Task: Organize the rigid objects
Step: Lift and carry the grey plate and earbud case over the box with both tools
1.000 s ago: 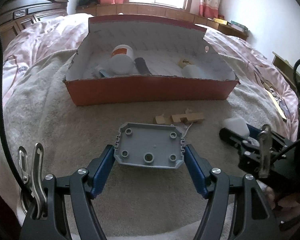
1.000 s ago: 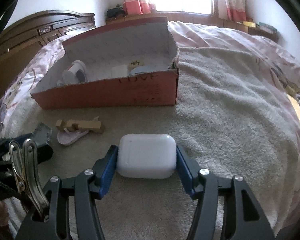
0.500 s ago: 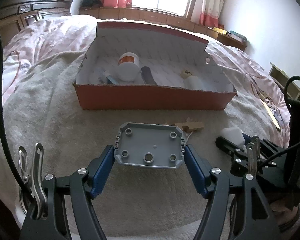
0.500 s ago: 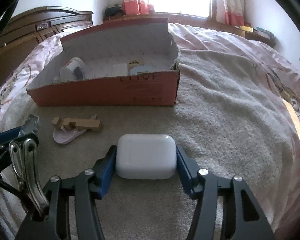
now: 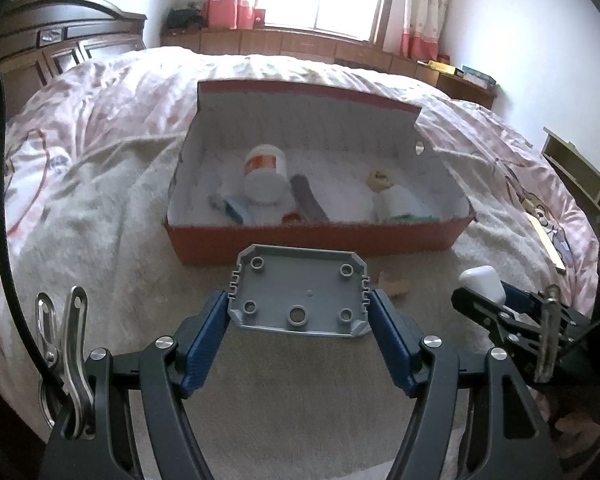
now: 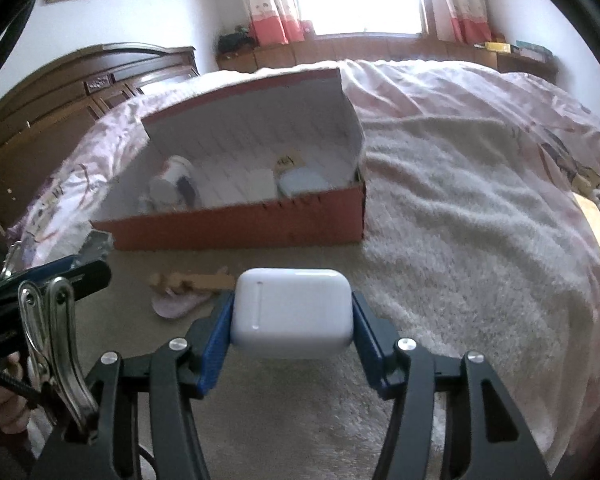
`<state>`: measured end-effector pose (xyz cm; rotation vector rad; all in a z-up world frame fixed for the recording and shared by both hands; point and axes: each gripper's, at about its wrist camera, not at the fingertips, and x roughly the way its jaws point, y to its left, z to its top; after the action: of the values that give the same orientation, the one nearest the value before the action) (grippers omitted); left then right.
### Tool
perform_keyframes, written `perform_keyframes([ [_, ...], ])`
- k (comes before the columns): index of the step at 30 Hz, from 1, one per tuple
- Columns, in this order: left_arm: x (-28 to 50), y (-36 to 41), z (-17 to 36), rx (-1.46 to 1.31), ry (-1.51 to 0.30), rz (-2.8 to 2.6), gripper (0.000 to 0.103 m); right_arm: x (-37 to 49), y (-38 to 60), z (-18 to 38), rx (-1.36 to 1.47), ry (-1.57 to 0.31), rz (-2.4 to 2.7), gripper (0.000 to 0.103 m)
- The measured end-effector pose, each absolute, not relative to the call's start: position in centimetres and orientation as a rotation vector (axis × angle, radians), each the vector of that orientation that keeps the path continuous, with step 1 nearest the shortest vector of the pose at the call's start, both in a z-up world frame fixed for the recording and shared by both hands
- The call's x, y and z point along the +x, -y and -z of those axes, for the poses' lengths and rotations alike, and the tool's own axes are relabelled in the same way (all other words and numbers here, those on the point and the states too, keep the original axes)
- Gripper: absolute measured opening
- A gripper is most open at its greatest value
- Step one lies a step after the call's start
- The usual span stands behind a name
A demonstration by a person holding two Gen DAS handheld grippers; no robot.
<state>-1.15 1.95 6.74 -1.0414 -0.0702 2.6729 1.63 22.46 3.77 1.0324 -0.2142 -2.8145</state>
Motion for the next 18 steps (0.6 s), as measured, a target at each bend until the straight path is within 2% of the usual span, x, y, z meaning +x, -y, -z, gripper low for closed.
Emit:
perform_keyframes([
  [18, -5.5, -3.4, -9.5, -0.992, 0.024, -2.684, 0.071, -1.4, -21.4, -7.5, 0.904, 0.207, 2.782, 0.059],
])
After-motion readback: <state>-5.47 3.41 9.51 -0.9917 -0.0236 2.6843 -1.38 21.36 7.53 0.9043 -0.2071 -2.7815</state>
